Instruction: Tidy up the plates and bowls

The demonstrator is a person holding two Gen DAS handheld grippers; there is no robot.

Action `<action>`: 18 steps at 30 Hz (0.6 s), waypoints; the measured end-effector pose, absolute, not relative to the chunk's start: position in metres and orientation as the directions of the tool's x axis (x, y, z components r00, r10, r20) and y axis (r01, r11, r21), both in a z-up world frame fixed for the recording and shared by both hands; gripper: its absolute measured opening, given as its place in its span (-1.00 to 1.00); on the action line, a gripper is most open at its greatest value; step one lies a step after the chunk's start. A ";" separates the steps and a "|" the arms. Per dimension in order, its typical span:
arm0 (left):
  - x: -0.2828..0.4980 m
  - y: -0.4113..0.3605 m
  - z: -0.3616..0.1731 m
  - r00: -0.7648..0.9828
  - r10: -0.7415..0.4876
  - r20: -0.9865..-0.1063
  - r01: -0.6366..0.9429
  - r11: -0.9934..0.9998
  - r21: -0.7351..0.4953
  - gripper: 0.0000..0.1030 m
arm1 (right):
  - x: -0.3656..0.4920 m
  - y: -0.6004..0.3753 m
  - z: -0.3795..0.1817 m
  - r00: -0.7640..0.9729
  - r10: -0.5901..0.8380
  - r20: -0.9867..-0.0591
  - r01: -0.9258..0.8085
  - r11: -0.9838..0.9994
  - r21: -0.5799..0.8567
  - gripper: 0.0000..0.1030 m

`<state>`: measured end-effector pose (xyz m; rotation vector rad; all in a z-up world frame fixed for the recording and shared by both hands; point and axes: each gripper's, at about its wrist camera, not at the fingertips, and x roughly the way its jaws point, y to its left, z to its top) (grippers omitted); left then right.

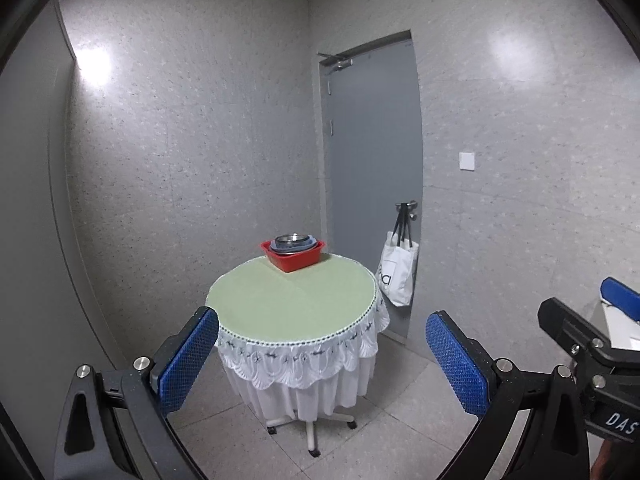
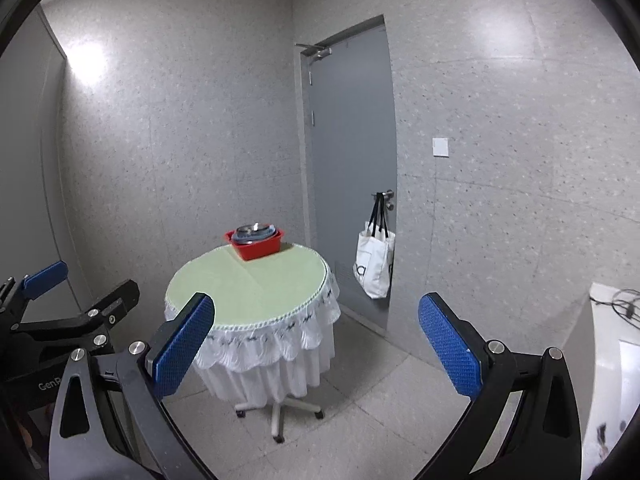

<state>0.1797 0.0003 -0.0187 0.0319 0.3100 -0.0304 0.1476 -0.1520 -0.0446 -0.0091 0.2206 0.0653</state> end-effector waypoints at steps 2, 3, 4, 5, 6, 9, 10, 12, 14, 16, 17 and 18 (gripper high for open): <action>0.145 0.007 -0.015 0.952 -0.026 -0.306 0.036 0.999 0.026 0.99 | 0.126 -0.146 -0.045 0.975 0.047 -0.218 -0.050 0.999 -0.006 1.00; 0.127 0.010 -0.012 0.952 -0.023 -0.305 0.032 0.999 0.025 0.99 | 0.116 -0.144 -0.043 0.975 0.042 -0.218 -0.045 0.999 -0.005 1.00; 0.115 0.014 -0.011 0.952 -0.025 -0.304 0.033 0.999 0.021 0.99 | 0.103 -0.141 -0.042 0.974 0.038 -0.223 -0.040 0.999 -0.004 1.00; 0.103 0.015 -0.009 0.952 -0.028 -0.304 0.035 0.999 0.018 0.99 | 0.094 -0.140 -0.042 0.974 0.038 -0.222 -0.039 0.999 -0.004 1.00; 0.086 0.019 -0.006 0.952 -0.032 -0.305 0.038 0.999 0.011 0.99 | 0.085 -0.139 -0.041 0.975 0.035 -0.220 -0.038 0.999 -0.007 1.00; 0.046 0.027 0.001 0.950 -0.047 -0.308 0.049 0.999 0.000 0.99 | 0.058 -0.135 -0.038 0.975 0.021 -0.219 -0.026 1.000 -0.017 1.00; 0.041 0.028 0.003 0.950 -0.045 -0.308 0.047 0.999 0.001 0.99 | 0.048 -0.134 -0.037 0.976 0.019 -0.219 -0.024 1.000 -0.020 1.00; 0.019 0.032 0.008 0.951 -0.048 -0.305 0.052 0.999 0.004 0.99 | 0.035 -0.134 -0.036 0.976 0.013 -0.219 -0.020 0.999 -0.030 1.00; 0.005 0.035 0.012 0.952 -0.050 -0.303 0.053 0.999 0.003 0.99 | 0.021 -0.134 -0.035 0.977 0.014 -0.212 -0.021 0.999 -0.034 1.00; -0.010 0.038 0.017 0.955 -0.052 -0.293 0.053 0.999 -0.003 0.99 | 0.009 -0.134 -0.034 0.978 0.014 -0.210 -0.023 0.999 -0.039 1.00; -0.019 0.039 0.020 0.956 -0.053 -0.287 0.054 0.999 -0.005 0.99 | 0.001 -0.134 -0.033 0.979 0.015 -0.205 -0.025 0.999 -0.043 1.00; -0.027 0.040 0.022 0.958 -0.053 -0.282 0.053 0.999 -0.007 0.99 | -0.005 -0.134 -0.033 0.979 0.016 -0.202 -0.026 0.999 -0.047 1.00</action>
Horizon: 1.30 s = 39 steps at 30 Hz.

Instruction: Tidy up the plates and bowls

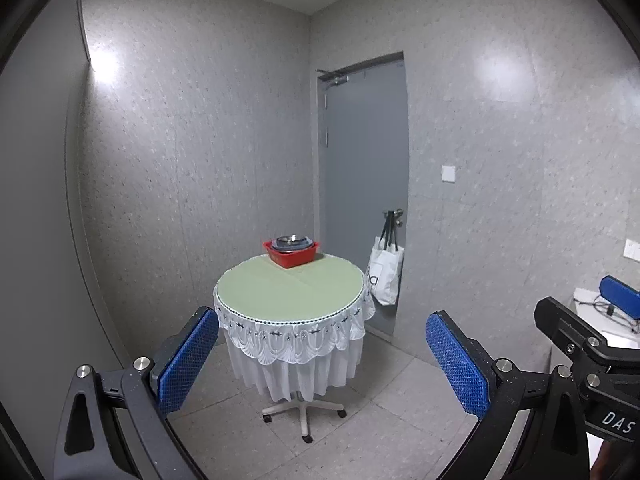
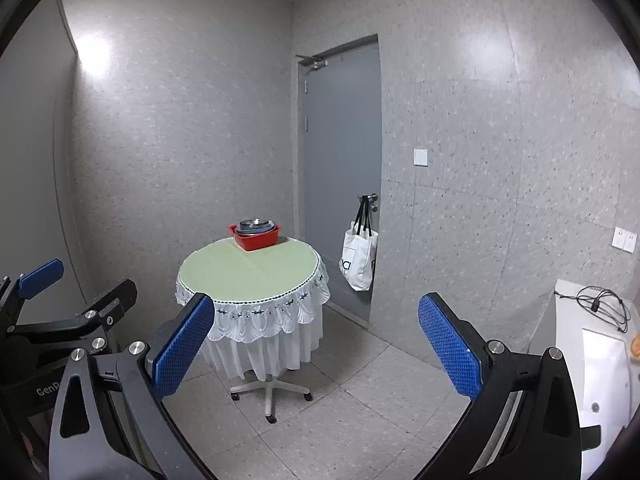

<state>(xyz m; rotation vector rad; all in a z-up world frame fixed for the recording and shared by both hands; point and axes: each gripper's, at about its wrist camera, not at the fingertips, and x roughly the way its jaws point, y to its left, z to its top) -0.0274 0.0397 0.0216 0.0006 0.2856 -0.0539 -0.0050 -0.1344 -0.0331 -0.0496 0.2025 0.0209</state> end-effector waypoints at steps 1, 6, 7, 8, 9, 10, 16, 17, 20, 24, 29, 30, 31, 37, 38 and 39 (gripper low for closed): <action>-0.034 0.039 0.022 0.960 -0.053 -0.277 0.053 0.999 -0.007 0.99 | -0.010 -0.135 -0.033 0.980 0.017 -0.198 -0.027 0.998 -0.049 1.00; -0.063 0.034 0.026 0.964 -0.057 -0.261 0.055 0.998 -0.013 0.99 | -0.029 -0.146 -0.030 0.982 0.020 -0.190 -0.032 0.998 -0.062 1.00; -0.067 0.033 0.027 0.963 -0.063 -0.261 0.061 0.998 -0.016 0.99 | -0.033 -0.149 -0.030 0.982 0.020 -0.190 -0.032 0.997 -0.064 1.00; -0.064 0.032 0.027 0.963 -0.065 -0.263 0.063 0.998 -0.017 0.99 | -0.038 -0.152 -0.030 0.982 0.020 -0.189 -0.033 0.997 -0.065 1.00; -0.071 0.029 0.028 0.962 -0.066 -0.265 0.064 0.998 -0.017 0.99 | -0.041 -0.155 -0.030 0.982 0.019 -0.190 -0.032 0.997 -0.067 1.00; -0.073 0.025 0.029 0.962 -0.066 -0.267 0.064 0.998 -0.015 0.99 | -0.045 -0.158 -0.030 0.982 0.018 -0.189 -0.032 0.997 -0.070 1.00; -0.092 0.009 0.037 0.958 -0.075 -0.278 0.078 0.997 -0.001 0.99 | -0.064 -0.179 -0.031 0.979 0.007 -0.201 -0.020 0.998 -0.061 1.00; -0.098 0.007 0.038 0.956 -0.078 -0.281 0.081 0.997 0.001 0.99 | -0.066 -0.181 -0.032 0.979 0.008 -0.203 -0.020 0.998 -0.059 1.00; -0.098 0.003 0.042 0.954 -0.081 -0.288 0.085 0.996 0.004 0.99 | -0.071 -0.190 -0.033 0.978 0.003 -0.207 -0.014 0.998 -0.054 1.00; -0.097 -0.002 0.047 0.953 -0.083 -0.291 0.089 0.996 0.009 0.99 | -0.076 -0.198 -0.035 0.978 0.000 -0.208 -0.011 0.999 -0.050 1.00; -0.093 -0.007 0.051 0.954 -0.083 -0.288 0.092 0.996 0.017 0.99 | -0.076 -0.205 -0.036 0.978 0.000 -0.209 -0.010 0.999 -0.043 1.00; -0.092 -0.008 0.052 0.954 -0.084 -0.288 0.093 0.996 0.017 0.99 | -0.076 -0.205 -0.036 0.978 0.000 -0.209 -0.009 0.999 -0.042 1.00; -0.090 -0.008 0.049 0.954 -0.086 -0.288 0.095 0.995 0.017 0.99 | -0.076 -0.206 -0.036 0.978 0.000 -0.209 -0.008 0.999 -0.040 1.00; -0.084 -0.008 0.046 0.954 -0.089 -0.287 0.097 0.995 0.016 0.99 | -0.076 -0.207 -0.035 0.978 -0.005 -0.208 -0.003 0.999 -0.039 1.00; -0.082 -0.007 0.046 0.954 -0.091 -0.287 0.099 0.995 0.016 0.99 | -0.076 -0.207 -0.036 0.978 -0.005 -0.210 -0.003 0.999 -0.039 1.00; -0.081 -0.007 0.045 0.953 -0.092 -0.287 0.101 0.995 0.014 0.99 | -0.075 -0.207 -0.036 0.977 -0.005 -0.211 -0.003 0.999 -0.039 1.00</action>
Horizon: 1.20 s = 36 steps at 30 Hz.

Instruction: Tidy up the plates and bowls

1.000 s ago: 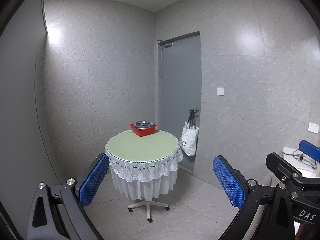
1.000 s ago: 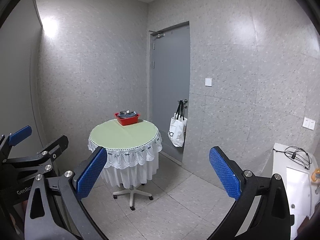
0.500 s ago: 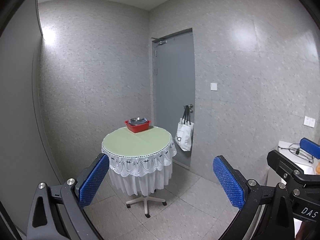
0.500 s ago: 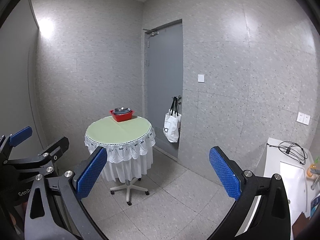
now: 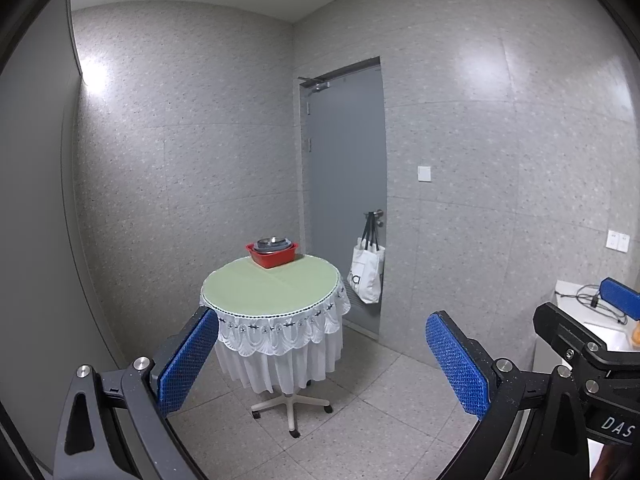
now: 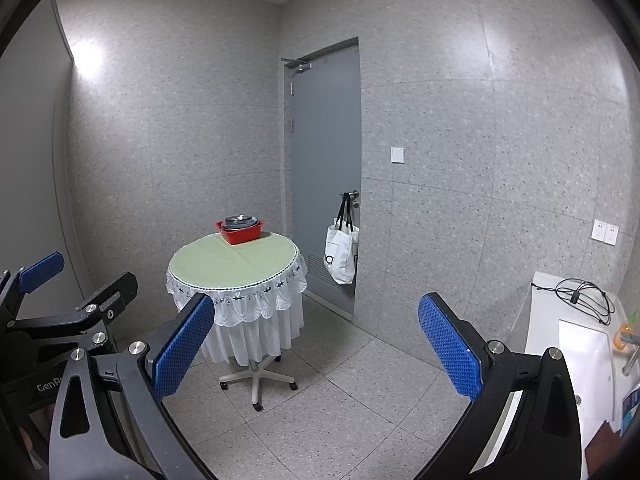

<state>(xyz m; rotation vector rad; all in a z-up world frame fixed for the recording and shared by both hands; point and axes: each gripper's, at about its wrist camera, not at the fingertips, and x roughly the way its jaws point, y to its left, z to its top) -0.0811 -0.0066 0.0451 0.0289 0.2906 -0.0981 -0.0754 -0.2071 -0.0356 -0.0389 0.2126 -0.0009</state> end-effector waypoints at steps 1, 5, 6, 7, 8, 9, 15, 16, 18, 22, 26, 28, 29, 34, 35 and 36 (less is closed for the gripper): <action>-0.080 -0.006 0.043 0.953 -0.094 -0.288 0.102 0.995 0.014 0.99 | -0.076 -0.207 -0.036 0.977 -0.005 -0.211 -0.003 0.999 -0.039 1.00; -0.077 -0.004 0.043 0.953 -0.095 -0.287 0.103 0.995 0.013 0.99 | -0.076 -0.207 -0.035 0.977 -0.007 -0.214 -0.001 0.999 -0.039 1.00; -0.076 -0.003 0.042 0.953 -0.096 -0.287 0.104 0.994 0.013 0.99 | -0.076 -0.208 -0.035 0.977 -0.006 -0.214 -0.002 0.999 -0.038 1.00; -0.074 -0.002 0.042 0.953 -0.097 -0.287 0.105 0.994 0.014 0.99 | -0.075 -0.209 -0.035 0.977 -0.006 -0.214 -0.003 0.999 -0.038 1.00; -0.073 -0.003 0.040 0.953 -0.097 -0.286 0.105 0.994 0.014 0.99 | -0.075 -0.209 -0.035 0.977 -0.007 -0.214 -0.001 0.999 -0.039 1.00; -0.072 -0.002 0.039 0.953 -0.097 -0.286 0.105 0.994 0.012 0.99 | -0.076 -0.208 -0.035 0.977 -0.008 -0.213 -0.001 0.999 -0.039 1.00; -0.065 -0.003 0.034 0.952 -0.098 -0.289 0.105 0.994 0.007 0.99 | -0.075 -0.210 -0.034 0.976 -0.007 -0.215 -0.002 0.999 -0.039 1.00; -0.065 -0.004 0.034 0.952 -0.098 -0.289 0.104 0.995 0.006 0.99 | -0.075 -0.210 -0.034 0.976 -0.007 -0.216 -0.002 0.999 -0.039 1.00; -0.063 -0.004 0.033 0.952 -0.097 -0.290 0.103 0.995 0.005 0.99 | -0.075 -0.211 -0.034 0.976 -0.005 -0.217 -0.004 0.999 -0.038 1.00; -0.059 -0.005 0.033 0.951 -0.098 -0.293 0.102 0.995 0.000 0.99 | -0.074 -0.212 -0.034 0.975 -0.004 -0.220 -0.005 0.999 -0.042 1.00; -0.057 -0.007 0.032 0.952 -0.094 -0.291 0.099 0.995 0.001 0.99 | -0.071 -0.213 -0.033 0.975 -0.003 -0.224 -0.007 0.999 -0.043 1.00; -0.057 -0.007 0.031 0.952 -0.094 -0.291 0.099 0.995 0.000 0.99 | -0.070 -0.214 -0.033 0.975 -0.001 -0.224 -0.009 0.999 -0.043 1.00; -0.056 -0.008 0.031 0.953 -0.092 -0.289 0.097 0.995 0.001 0.99 | -0.070 -0.213 -0.033 0.975 0.000 -0.224 -0.010 0.999 -0.043 1.00; -0.056 -0.013 0.030 0.955 -0.084 -0.286 0.088 0.996 0.000 0.99 | -0.068 -0.214 -0.033 0.974 0.003 -0.226 -0.013 0.999 -0.042 1.00; -0.055 -0.014 0.030 0.955 -0.082 -0.284 0.086 0.996 0.000 0.99 | -0.067 -0.214 -0.034 0.974 0.005 -0.227 -0.015 0.999 -0.042 1.00; -0.055 -0.014 0.030 0.955 -0.082 -0.284 0.086 0.996 0.000 0.99 | -0.066 -0.214 -0.034 0.974 0.006 -0.227 -0.016 0.999 -0.043 1.00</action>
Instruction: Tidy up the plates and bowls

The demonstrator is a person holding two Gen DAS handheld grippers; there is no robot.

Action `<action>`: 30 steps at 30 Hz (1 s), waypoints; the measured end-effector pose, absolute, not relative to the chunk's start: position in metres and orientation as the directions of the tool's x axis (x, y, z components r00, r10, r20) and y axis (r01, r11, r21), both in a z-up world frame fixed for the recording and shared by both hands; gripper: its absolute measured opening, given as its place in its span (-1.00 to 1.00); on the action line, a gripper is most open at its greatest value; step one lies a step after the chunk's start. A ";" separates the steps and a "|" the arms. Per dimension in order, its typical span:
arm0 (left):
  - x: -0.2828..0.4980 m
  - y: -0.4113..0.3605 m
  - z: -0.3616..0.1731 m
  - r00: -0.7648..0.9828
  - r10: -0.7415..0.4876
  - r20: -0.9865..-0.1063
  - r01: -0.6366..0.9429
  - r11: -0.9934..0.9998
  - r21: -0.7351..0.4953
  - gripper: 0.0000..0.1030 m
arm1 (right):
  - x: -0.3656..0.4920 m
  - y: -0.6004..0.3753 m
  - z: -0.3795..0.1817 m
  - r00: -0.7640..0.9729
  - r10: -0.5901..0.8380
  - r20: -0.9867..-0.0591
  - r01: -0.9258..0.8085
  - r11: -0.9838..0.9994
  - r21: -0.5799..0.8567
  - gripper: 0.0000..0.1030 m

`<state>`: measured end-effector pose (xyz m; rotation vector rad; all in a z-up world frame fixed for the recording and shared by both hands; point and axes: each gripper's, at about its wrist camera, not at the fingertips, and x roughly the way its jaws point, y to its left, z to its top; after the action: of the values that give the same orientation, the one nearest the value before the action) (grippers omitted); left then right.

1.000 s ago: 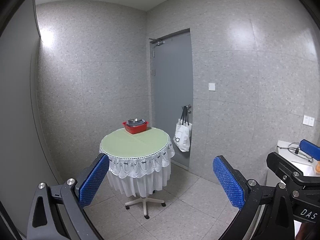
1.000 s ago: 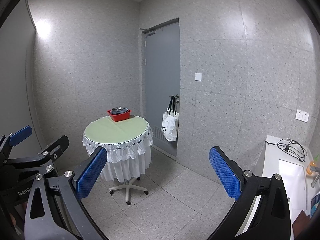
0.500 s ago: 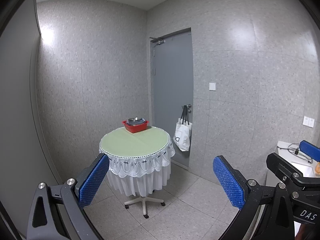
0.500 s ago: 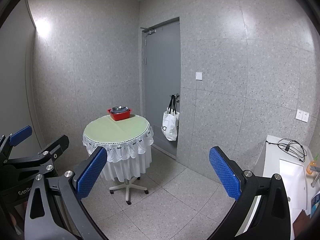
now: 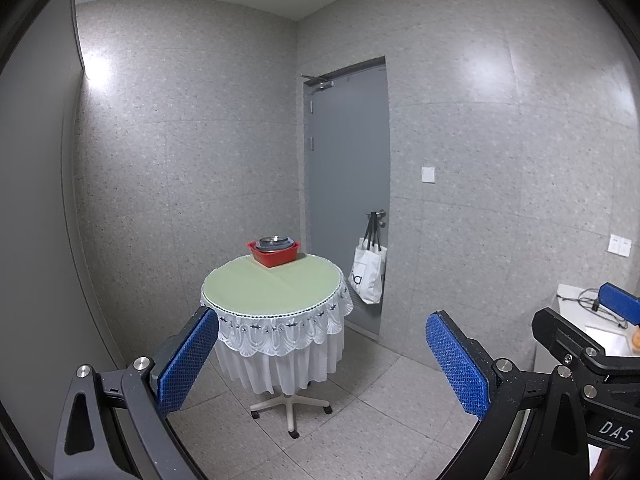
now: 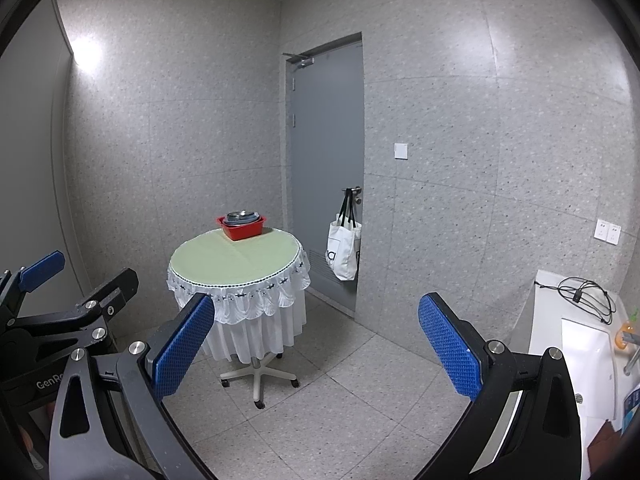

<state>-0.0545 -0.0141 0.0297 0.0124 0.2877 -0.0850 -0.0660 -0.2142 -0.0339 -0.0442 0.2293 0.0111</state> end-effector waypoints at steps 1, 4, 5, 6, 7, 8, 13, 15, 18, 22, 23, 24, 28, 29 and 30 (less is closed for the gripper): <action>-0.054 -0.014 0.030 0.956 -0.082 -0.282 0.086 0.996 0.001 0.99 | -0.066 -0.214 -0.034 0.974 0.005 -0.228 -0.015 0.999 -0.043 1.00; -0.054 -0.016 0.025 0.957 -0.078 -0.279 0.082 0.997 0.003 0.99 | -0.063 -0.215 -0.034 0.973 0.008 -0.230 -0.018 0.999 -0.042 1.00; -0.054 -0.016 0.025 0.957 -0.080 -0.279 0.083 0.997 0.002 0.99 | -0.063 -0.215 -0.034 0.973 0.008 -0.231 -0.019 0.999 -0.043 1.00; -0.053 -0.016 0.024 0.956 -0.082 -0.281 0.085 0.996 0.000 0.99 | -0.062 -0.215 -0.035 0.973 0.010 -0.232 -0.020 0.999 -0.043 1.00; -0.053 -0.016 0.024 0.956 -0.082 -0.282 0.085 0.996 -0.001 0.99 | -0.061 -0.216 -0.035 0.973 0.011 -0.232 -0.022 0.999 -0.042 1.00; -0.053 -0.018 0.023 0.956 -0.080 -0.282 0.084 0.997 0.000 0.99 | -0.061 -0.216 -0.035 0.973 0.011 -0.232 -0.022 0.999 -0.043 1.00; -0.051 -0.022 0.024 0.955 -0.078 -0.285 0.082 0.997 0.000 0.99 | -0.060 -0.217 -0.035 0.972 0.013 -0.235 -0.023 0.999 -0.042 1.00; -0.050 -0.024 0.024 0.955 -0.077 -0.286 0.080 0.997 -0.001 0.99 | -0.059 -0.219 -0.035 0.972 0.013 -0.236 -0.023 0.999 -0.043 1.00; -0.050 -0.026 0.025 0.955 -0.076 -0.286 0.079 0.997 -0.001 0.99 | -0.058 -0.219 -0.036 0.972 0.012 -0.237 -0.023 0.999 -0.042 1.00; -0.050 -0.027 0.025 0.954 -0.079 -0.288 0.082 0.997 -0.001 0.99 | -0.057 -0.220 -0.036 0.971 0.012 -0.239 -0.023 0.999 -0.042 1.00; -0.049 -0.027 0.026 0.954 -0.078 -0.288 0.081 0.997 -0.001 0.99 | -0.057 -0.220 -0.036 0.971 0.012 -0.239 -0.023 0.999 -0.041 1.00; -0.049 -0.027 0.026 0.954 -0.079 -0.288 0.082 0.997 -0.001 0.99 | -0.056 -0.220 -0.036 0.971 0.012 -0.239 -0.023 0.999 -0.042 1.00; -0.048 -0.028 0.026 0.955 -0.077 -0.288 0.080 0.997 -0.001 0.99 | -0.056 -0.221 -0.036 0.971 0.012 -0.240 -0.023 0.999 -0.042 1.00; -0.048 -0.028 0.026 0.955 -0.077 -0.288 0.081 0.997 0.000 0.99 | -0.056 -0.221 -0.036 0.971 0.013 -0.239 -0.023 0.999 -0.041 1.00; -0.048 -0.028 0.026 0.955 -0.076 -0.287 0.080 0.997 0.001 0.99 | -0.056 -0.221 -0.036 0.971 0.013 -0.239 -0.024 0.999 -0.040 1.00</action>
<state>-0.0483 -0.0277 0.0263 0.0129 0.2911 -0.0794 -0.0560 -0.2210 -0.0358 -0.0428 0.2415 0.0187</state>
